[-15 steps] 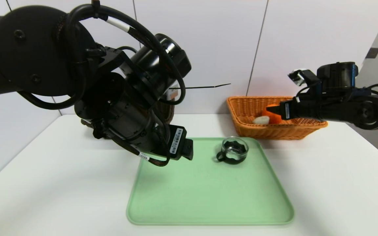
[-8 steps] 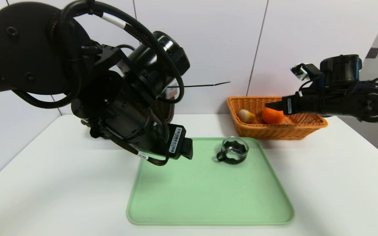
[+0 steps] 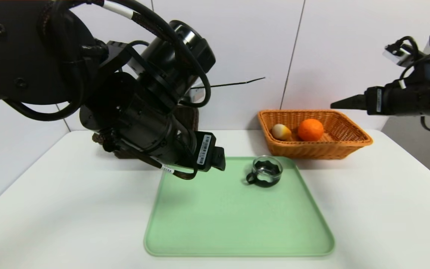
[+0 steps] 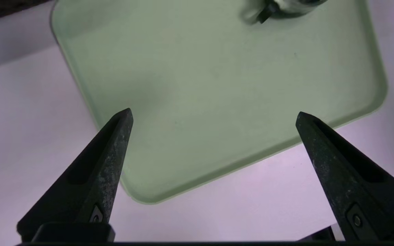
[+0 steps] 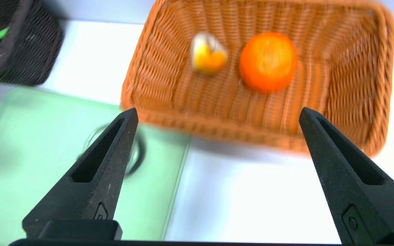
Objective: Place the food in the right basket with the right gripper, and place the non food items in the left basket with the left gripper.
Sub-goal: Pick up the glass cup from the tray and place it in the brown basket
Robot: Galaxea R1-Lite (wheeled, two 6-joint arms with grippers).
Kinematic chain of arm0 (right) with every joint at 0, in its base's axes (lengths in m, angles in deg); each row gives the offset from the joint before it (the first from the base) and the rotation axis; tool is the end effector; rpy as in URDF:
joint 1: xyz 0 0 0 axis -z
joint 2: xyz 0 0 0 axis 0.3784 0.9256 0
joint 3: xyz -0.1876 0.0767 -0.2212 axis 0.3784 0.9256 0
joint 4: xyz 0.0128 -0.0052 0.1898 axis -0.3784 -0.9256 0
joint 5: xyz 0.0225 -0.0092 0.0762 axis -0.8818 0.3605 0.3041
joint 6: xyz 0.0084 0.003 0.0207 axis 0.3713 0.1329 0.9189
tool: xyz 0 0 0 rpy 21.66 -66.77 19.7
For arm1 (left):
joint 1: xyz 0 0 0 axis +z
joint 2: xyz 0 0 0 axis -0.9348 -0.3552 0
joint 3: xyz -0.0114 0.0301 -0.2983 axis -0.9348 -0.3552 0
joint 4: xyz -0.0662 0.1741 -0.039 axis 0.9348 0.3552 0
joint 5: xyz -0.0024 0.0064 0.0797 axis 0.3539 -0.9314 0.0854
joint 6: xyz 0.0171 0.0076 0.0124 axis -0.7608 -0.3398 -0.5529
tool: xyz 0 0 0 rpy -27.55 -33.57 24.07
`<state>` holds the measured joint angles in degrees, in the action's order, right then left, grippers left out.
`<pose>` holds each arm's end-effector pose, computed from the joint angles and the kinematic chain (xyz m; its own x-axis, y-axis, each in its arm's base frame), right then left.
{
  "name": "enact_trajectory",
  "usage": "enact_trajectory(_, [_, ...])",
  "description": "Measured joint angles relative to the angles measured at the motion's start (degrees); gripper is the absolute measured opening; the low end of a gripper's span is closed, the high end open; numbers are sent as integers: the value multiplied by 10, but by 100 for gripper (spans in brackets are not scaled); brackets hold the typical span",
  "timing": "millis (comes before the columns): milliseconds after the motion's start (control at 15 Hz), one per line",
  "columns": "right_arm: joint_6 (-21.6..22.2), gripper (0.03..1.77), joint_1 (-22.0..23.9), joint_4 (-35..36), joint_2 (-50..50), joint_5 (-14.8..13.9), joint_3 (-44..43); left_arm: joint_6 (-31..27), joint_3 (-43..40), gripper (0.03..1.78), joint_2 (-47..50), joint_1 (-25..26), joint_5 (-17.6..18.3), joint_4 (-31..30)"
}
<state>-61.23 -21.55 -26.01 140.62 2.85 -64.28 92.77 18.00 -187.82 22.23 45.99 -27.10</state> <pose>0.2918 0.0036 0.2802 0.8262 0.3013 -0.4760 -0.2582 0.9535 0.1554 0.2196 -0.2293 0.2868 0.5816 -0.3608 -0.7290 0.3709 0.9153 -0.1571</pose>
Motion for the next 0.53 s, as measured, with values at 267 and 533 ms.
enact_trajectory(267, [-2,167,17,-134,-98,0,12,2,35,169,-47,-17,-9,-44])
enact_trajectory(533, [-26,168,38,-172,-176,-1,65,22,97,169,-130,-32,-76,-56])
